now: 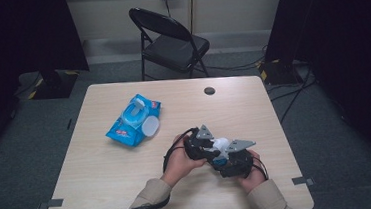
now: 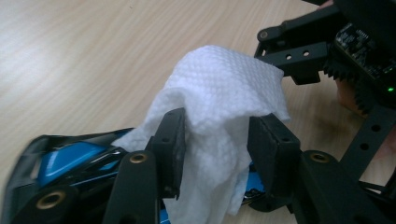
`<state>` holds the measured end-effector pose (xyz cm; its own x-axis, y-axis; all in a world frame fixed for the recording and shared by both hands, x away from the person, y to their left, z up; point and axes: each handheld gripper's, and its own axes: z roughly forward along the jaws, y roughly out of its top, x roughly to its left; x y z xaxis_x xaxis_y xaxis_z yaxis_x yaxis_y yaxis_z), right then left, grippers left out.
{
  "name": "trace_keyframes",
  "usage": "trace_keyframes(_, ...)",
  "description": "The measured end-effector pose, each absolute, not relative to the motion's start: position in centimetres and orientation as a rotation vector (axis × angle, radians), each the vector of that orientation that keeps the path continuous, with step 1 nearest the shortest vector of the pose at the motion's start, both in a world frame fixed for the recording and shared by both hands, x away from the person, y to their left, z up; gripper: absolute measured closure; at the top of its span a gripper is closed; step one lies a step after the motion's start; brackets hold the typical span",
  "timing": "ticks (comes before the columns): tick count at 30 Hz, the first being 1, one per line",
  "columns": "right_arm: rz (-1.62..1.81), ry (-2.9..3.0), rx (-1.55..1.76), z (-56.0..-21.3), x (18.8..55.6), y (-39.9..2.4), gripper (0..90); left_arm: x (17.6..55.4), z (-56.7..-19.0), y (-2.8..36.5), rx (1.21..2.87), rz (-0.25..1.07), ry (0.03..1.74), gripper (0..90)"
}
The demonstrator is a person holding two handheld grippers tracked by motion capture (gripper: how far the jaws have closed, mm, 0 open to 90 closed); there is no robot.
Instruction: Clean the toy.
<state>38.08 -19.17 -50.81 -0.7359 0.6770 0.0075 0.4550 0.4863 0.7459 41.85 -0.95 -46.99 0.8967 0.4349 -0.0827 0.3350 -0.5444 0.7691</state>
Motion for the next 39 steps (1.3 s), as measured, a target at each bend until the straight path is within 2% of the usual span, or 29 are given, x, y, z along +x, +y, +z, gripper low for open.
trace_keyframes(4, 1.101, 2.447, 0.959, -50.8, 38.1, -19.2, 23.5, 41.5, -47.3, -1.2, 2.203, 0.213, 0.489, 56.5)
trace_keyframes(6, 1.101, 2.447, 0.958, -50.8, 38.1, -19.2, 23.5, 41.2, -47.4, -1.2, 2.223, 0.272, 0.443, 62.6)
trace_keyframes(8, 1.101, 2.447, 0.957, -50.8, 38.1, -19.2, 23.6, 41.2, -47.5, -1.3, 2.243, 0.253, 0.444, 73.7)
trace_keyframes(10, 1.1, 2.447, 0.958, -50.8, 38.0, -19.2, 23.6, 41.3, -47.4, -1.3, 2.249, 0.234, 0.453, 80.9)
trace_keyframes(13, 1.1, 2.447, 0.957, -50.8, 38.0, -19.2, 23.6, 41.6, -47.4, -1.3, 2.236, 0.194, 0.483, 86.2)
trace_keyframes(26, 1.101, 2.447, 0.957, -50.8, 38.0, -19.2, 23.6, 42.4, -48.0, -2.1, 2.196, 0.085, 0.524, 87.2)
trace_keyframes(39, 1.101, 2.447, 0.957, -50.8, 38.0, -19.2, 23.6, 43.7, -47.6, -1.3, 2.181, 0.121, 0.573, 87.3)
